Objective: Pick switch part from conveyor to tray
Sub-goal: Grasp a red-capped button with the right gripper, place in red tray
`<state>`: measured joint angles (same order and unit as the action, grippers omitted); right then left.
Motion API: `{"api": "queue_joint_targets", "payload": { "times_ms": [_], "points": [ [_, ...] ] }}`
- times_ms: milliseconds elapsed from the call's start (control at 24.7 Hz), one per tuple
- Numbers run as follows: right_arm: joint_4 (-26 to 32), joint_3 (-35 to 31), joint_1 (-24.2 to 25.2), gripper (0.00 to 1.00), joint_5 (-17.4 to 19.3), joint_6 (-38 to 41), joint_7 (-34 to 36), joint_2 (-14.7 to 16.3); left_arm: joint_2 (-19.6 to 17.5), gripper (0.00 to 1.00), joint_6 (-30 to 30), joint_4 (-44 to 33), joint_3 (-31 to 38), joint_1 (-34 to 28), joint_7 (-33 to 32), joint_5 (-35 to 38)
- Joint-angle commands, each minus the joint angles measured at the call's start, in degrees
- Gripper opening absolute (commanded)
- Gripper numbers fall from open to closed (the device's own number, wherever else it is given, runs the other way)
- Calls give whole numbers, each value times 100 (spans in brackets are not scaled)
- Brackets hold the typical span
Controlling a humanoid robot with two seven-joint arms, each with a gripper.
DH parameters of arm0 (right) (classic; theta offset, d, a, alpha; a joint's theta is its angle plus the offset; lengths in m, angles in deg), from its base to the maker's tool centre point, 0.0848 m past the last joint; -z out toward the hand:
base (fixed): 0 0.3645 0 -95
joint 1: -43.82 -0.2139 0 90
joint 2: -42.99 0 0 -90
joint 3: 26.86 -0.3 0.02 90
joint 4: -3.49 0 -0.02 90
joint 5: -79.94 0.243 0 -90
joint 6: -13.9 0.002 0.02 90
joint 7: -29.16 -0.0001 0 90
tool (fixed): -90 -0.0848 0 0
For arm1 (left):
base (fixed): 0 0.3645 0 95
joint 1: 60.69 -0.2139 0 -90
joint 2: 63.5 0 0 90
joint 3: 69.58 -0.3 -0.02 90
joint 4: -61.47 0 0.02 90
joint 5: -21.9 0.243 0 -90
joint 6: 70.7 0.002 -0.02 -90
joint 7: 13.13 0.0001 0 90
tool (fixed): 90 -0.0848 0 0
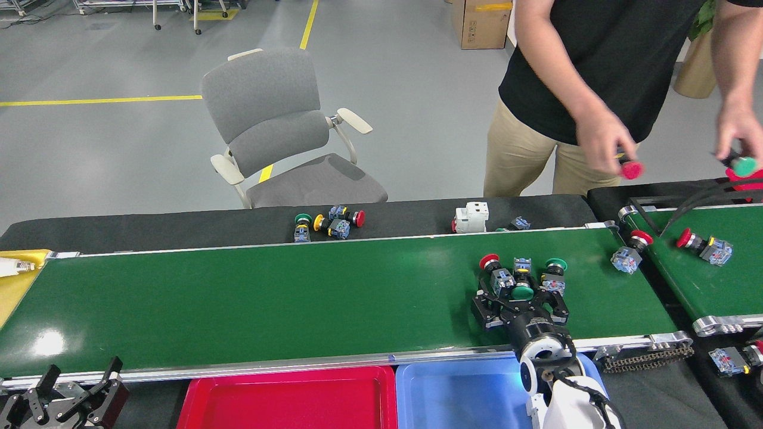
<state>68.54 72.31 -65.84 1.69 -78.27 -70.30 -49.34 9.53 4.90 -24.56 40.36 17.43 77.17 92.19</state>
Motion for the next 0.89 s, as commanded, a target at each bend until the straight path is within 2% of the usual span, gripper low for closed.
{"api": "queue_joint_targets", "payload": {
  "times_ms": [0,81,121,202,405,526,688,809,850],
  "points": [
    [16,23,-170,67,12,24,-3,-31,-69,100,-11,-37,19,72,14,11],
    [16,102,-187,31,3,68,-3,-5,-69,100,-2,-37,19,72,14,11],
    [16,207,-196,20,3,68,-3,21,-60,100,-2,-37,19,63,14,11],
    [16,313,-196,9,20,68,6,39,-60,100,-11,-37,19,63,14,11],
    [148,366,-187,3,12,94,58,13,-34,100,-2,-55,19,19,14,11],
    [702,577,-55,3,12,604,182,39,-25,100,-2,-72,36,-16,14,11],
    [1546,647,454,3,20,2502,173,21,-34,100,-11,-63,63,-25,14,11],
    [1642,902,560,4,3,3909,182,13,-43,100,-11,-63,54,-25,14,11],
    [1642,1069,569,8,12,4331,190,21,-43,100,-11,-55,54,-25,14,11]
  ]
}}
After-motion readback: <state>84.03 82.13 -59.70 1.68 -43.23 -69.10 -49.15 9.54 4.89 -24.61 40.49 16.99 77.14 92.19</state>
